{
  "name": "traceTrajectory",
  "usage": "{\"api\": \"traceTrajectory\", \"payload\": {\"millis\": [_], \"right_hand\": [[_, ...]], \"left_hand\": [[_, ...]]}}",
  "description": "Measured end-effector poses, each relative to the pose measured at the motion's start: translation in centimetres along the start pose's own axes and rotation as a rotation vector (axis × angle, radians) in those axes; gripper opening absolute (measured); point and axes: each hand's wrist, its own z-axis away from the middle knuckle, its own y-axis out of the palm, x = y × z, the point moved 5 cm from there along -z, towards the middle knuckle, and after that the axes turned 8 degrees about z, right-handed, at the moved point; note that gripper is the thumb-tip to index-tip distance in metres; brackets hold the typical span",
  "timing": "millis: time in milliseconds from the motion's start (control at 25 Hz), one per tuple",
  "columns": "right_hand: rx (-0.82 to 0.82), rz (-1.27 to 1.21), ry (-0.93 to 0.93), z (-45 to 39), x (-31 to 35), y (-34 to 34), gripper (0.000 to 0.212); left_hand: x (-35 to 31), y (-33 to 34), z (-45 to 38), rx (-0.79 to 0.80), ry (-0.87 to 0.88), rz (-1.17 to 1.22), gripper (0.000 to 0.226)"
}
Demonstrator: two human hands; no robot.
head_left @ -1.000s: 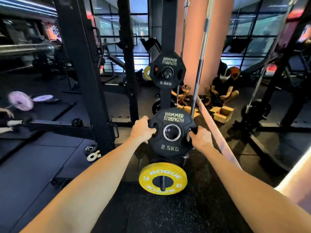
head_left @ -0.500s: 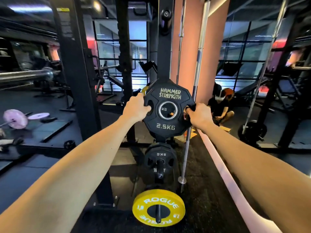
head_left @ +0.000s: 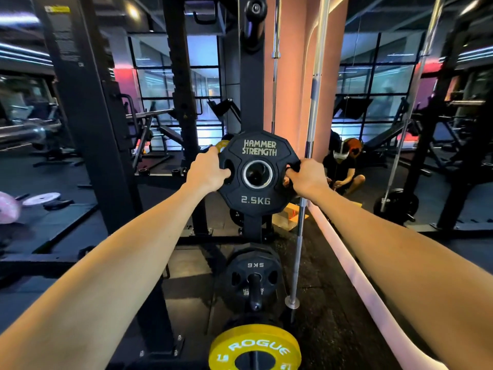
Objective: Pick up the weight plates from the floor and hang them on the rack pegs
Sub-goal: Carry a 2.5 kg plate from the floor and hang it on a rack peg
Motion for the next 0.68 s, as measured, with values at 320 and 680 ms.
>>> {"api": "traceTrajectory", "payload": {"millis": [320,680], "right_hand": [[0.082,0.079,0.001,-3.4,-1.4,4.4,0.030],[0.121,-0.087,-0.014,-6.2,-2.3,6.2,0.026]], "left_hand": [[2.8,3.4,-3.2,0.038,-0.060,0.037,0.044],[4.7,5.5,-5.8,-0.017,-0.069,0.140,0.038]]}}
